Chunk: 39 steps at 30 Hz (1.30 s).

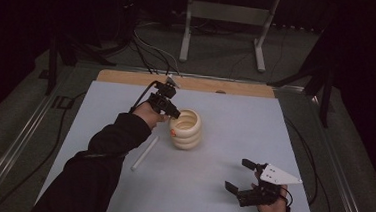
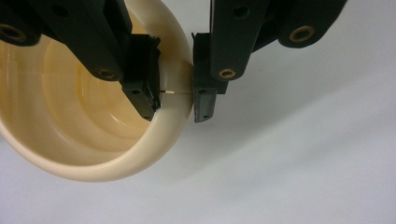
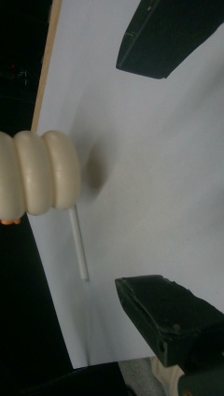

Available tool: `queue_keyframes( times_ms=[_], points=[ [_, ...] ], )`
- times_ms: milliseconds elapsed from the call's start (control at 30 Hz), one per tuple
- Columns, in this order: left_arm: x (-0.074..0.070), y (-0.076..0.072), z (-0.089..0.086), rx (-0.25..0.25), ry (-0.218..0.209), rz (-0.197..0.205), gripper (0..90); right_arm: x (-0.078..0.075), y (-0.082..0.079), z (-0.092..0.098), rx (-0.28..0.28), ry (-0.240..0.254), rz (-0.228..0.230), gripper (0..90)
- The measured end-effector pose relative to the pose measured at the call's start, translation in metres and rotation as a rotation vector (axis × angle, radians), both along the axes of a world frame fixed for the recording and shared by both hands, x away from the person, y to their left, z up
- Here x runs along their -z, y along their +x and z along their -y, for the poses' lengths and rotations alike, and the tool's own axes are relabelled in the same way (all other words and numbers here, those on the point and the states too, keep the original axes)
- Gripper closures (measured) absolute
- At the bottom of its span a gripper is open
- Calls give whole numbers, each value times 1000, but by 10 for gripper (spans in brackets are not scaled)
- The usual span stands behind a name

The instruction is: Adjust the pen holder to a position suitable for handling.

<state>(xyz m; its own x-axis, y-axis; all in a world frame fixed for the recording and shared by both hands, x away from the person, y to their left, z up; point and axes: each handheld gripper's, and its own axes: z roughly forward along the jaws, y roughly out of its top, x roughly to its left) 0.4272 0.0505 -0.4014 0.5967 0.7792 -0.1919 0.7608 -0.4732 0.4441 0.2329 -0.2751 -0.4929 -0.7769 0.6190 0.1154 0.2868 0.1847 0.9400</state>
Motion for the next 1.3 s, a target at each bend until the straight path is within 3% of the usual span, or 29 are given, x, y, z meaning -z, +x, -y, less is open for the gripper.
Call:
queue_keyframes(
  times_ms=[567, 733, 867, 1067, 1300],
  points=[
    [16, -21, 36, 126, 48, -20, 757, 0, 0, 0, 2, -2, 2, 0],
    [20, -24, 42, 134, 56, -20, 755, 1, 1, 1, 1, -2, -3, 0],
    [25, -28, 47, 146, 89, -16, 752, 1, 1, 0, 0, -4, -7, 0],
    [25, -31, 48, 148, 89, -15, 747, 1, 1, 0, -3, -7, -9, 0],
    [23, -30, 44, 150, 44, -28, 695, 1, 1, 0, -1, -8, -6, 0]
  ],
)
